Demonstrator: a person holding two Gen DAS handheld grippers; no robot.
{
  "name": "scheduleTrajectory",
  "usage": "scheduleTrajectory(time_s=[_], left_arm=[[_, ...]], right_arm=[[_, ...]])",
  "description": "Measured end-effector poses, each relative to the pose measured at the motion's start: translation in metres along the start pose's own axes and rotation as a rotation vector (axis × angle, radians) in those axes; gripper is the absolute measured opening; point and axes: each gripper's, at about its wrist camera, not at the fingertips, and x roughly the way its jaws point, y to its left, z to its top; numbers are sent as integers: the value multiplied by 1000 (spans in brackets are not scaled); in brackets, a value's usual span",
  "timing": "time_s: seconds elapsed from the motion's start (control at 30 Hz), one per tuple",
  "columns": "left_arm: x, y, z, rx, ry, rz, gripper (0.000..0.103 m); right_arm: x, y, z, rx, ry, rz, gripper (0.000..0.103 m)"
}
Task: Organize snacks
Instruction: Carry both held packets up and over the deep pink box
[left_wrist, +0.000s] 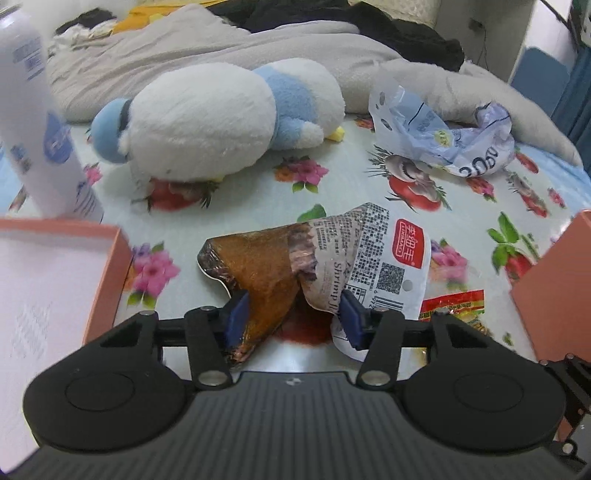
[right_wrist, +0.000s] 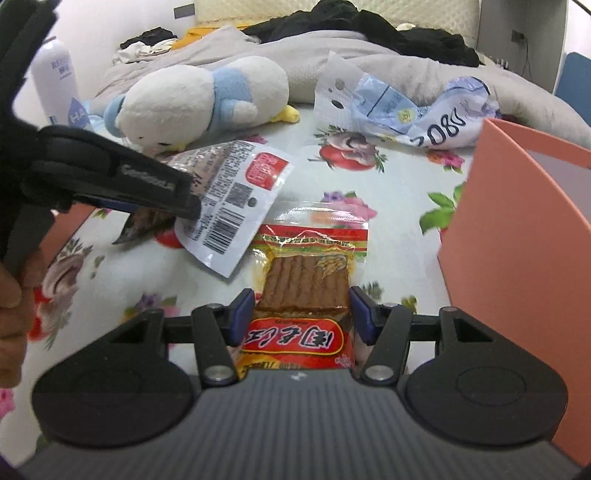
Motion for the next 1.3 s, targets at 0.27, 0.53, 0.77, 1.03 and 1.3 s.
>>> scheduleTrajectory(time_s=[0.27,0.53,0.77,1.03,1.3], left_arm=[[-52,4,-35,-79,-19,-30,58],[-117,-4,-66,-111,-65,-48,58],[-177,-10,-95,-104,-93,-54,58],[-241,-7,-116,-101,-147,-56,58],[-283,-14,-130,-101,-181,-58,58]], right_arm=[[-40,-2,-22,8,8,40,58],[-84,-3,-40,28,-26,64,58],[-131,-4,-52,28,-41,91,58],[-201,-10,-60,62,-139,93,58],[-250,-25,-62,109,-211,77,58]])
